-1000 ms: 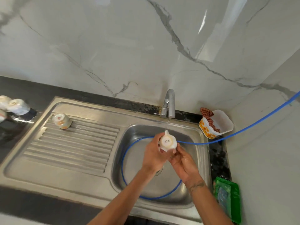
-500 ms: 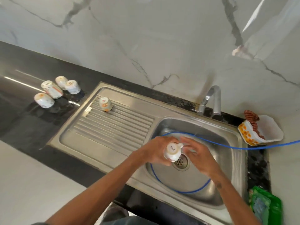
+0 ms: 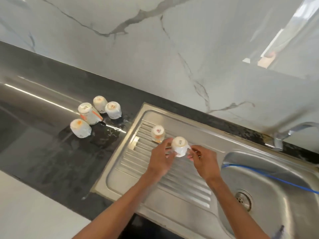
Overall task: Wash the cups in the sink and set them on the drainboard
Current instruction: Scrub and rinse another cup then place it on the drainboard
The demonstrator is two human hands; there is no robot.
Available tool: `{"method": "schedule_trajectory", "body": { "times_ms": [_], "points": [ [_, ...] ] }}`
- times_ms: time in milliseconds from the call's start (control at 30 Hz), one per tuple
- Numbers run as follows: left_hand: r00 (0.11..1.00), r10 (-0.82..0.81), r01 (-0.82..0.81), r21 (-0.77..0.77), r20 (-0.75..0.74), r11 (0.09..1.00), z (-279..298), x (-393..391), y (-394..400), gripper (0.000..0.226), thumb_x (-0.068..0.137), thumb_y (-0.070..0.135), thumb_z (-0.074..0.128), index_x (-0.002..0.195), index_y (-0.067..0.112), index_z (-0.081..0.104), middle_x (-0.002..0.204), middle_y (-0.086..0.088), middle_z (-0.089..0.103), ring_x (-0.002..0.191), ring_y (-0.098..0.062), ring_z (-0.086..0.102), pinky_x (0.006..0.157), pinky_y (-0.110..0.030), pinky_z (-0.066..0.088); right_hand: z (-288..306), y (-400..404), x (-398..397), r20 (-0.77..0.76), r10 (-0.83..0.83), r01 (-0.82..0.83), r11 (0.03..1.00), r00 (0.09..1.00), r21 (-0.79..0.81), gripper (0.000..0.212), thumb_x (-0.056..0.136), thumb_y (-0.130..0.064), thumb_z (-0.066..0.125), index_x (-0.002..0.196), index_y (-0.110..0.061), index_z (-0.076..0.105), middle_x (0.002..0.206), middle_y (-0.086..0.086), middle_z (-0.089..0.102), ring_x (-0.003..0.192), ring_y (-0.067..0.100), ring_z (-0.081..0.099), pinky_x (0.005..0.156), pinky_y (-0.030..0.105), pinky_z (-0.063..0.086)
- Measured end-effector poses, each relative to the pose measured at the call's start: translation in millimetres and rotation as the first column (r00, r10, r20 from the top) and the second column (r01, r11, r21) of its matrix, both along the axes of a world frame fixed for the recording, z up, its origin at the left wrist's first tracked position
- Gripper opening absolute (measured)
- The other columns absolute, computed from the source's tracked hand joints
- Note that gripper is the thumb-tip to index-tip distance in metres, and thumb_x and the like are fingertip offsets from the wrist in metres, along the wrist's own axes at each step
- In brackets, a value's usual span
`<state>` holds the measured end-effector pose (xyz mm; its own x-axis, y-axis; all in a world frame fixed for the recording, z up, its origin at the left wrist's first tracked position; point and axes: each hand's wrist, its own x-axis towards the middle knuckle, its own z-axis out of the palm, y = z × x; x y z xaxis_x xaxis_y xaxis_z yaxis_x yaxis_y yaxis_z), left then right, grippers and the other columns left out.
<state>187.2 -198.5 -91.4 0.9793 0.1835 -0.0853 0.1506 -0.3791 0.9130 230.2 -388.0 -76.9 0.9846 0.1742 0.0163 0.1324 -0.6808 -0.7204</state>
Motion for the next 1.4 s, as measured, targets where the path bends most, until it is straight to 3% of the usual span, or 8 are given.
{"method": "schedule_trajectory", "body": {
  "times_ms": [300, 467, 700, 933, 1100, 1233, 1333, 1400],
  "points": [
    [0.997, 0.036, -0.042, -0.102, -0.066, 0.994, -4, 2, 7, 0.045, 0.105, 0.004, 0.051, 0.144, 0.027, 0.059, 0.119, 0.018, 0.067, 0.096, 0.022, 0.059, 0.087, -0.003, 0.048, -28, 90, -22, 0.005, -0.412, 0.405, 0.897, 0.911, 0.177, 0.016, 0.101, -0.013, 0.064, 0.092, -0.022, 0.074, 0.076, -0.015, 0.073, 0.072, 0.003, 0.072, 0.068, 0.028, 0.060],
    [0.994, 0.000, -0.013, -0.121, -0.110, 0.993, 0, 8, 10, 0.046, 0.109, 0.013, 0.041, 0.152, 0.028, 0.048, 0.111, 0.010, 0.069, 0.092, 0.005, 0.061, 0.082, -0.004, 0.042, -34, 120, -20, -0.024, -0.543, 0.536, 0.819, 0.839, 0.203, 0.028, 0.099, -0.009, 0.065, 0.072, -0.017, 0.065, 0.063, -0.009, 0.067, 0.060, 0.016, 0.065, 0.057, 0.042, 0.055],
    [0.982, -0.062, 0.036, -0.140, -0.180, 0.989, -2, 13, 21, 0.039, 0.110, 0.020, 0.041, 0.147, 0.022, 0.051, 0.121, -0.002, 0.069, 0.109, -0.016, 0.064, 0.095, -0.033, 0.048, -32, 144, -22, -0.172, -0.629, 0.652, 0.721, 0.758, 0.235, 0.008, 0.094, -0.011, 0.074, 0.086, -0.012, 0.076, 0.068, -0.017, 0.065, 0.062, 0.000, 0.064, 0.053, 0.008, 0.043],
    [0.975, -0.096, 0.067, -0.151, -0.200, 0.986, 8, -3, 49, 0.033, 0.108, 0.022, 0.049, 0.139, 0.022, 0.058, 0.132, 0.000, 0.069, 0.122, -0.014, 0.062, 0.106, -0.037, 0.051, -32, 155, -23, -0.210, -0.618, 0.652, 0.737, 0.757, 0.181, 0.008, 0.090, -0.016, 0.079, 0.094, -0.009, 0.078, 0.076, -0.008, 0.069, 0.069, -0.002, 0.062, 0.061, 0.006, 0.046],
    [0.974, 0.161, -0.182, -0.128, -0.162, 0.975, 17, -26, 119, 0.025, 0.106, 0.019, 0.057, 0.128, 0.018, 0.068, 0.115, 0.008, 0.073, 0.097, 0.004, 0.065, 0.090, -0.020, 0.056, -26, 171, -32, -0.159, -0.745, 0.761, 0.623, 0.648, 0.179, 0.020, 0.088, -0.027, 0.079, 0.095, -0.017, 0.064, 0.090, 0.000, 0.066, 0.080, 0.019, 0.062, 0.076, 0.037, 0.054],
    [0.844, 0.535, -0.534, 0.022, -0.032, 0.845, 21, -47, 175, 0.021, 0.098, 0.026, 0.070, 0.119, 0.024, 0.064, 0.101, 0.009, 0.067, 0.097, -0.013, 0.064, 0.083, -0.029, 0.053, -15, 214, -50, -0.176, -0.639, 0.662, 0.712, 0.749, 0.232, 0.018, 0.092, -0.032, 0.074, 0.091, -0.023, 0.059, 0.086, -0.005, 0.065, 0.079, 0.013, 0.061, 0.072, 0.034, 0.052],
    [0.599, 0.800, -0.762, 0.337, 0.040, 0.553, 21, -54, 218, 0.068, 0.087, 0.043, 0.079, 0.145, 0.025, 0.048, 0.127, -0.003, 0.058, 0.116, -0.024, 0.050, 0.093, -0.045, 0.041, -2, 256, -51, -0.186, -0.458, 0.494, 0.824, 0.869, 0.279, 0.013, 0.094, -0.027, 0.073, 0.091, -0.018, 0.064, 0.084, -0.006, 0.067, 0.078, 0.006, 0.062, 0.069, 0.020, 0.047],
    [0.530, 0.848, -0.775, 0.401, -0.004, 0.487, 14, -48, 245, 0.092, 0.081, 0.050, 0.082, 0.155, 0.023, 0.036, 0.149, -0.009, 0.050, 0.133, -0.034, 0.044, 0.102, -0.057, 0.038, 7, 283, -49, -0.203, -0.319, 0.371, 0.872, 0.926, 0.319, 0.012, 0.095, -0.024, 0.073, 0.091, -0.016, 0.066, 0.085, -0.004, 0.068, 0.076, 0.007, 0.061, 0.065, 0.011, 0.045]
  ]
}}
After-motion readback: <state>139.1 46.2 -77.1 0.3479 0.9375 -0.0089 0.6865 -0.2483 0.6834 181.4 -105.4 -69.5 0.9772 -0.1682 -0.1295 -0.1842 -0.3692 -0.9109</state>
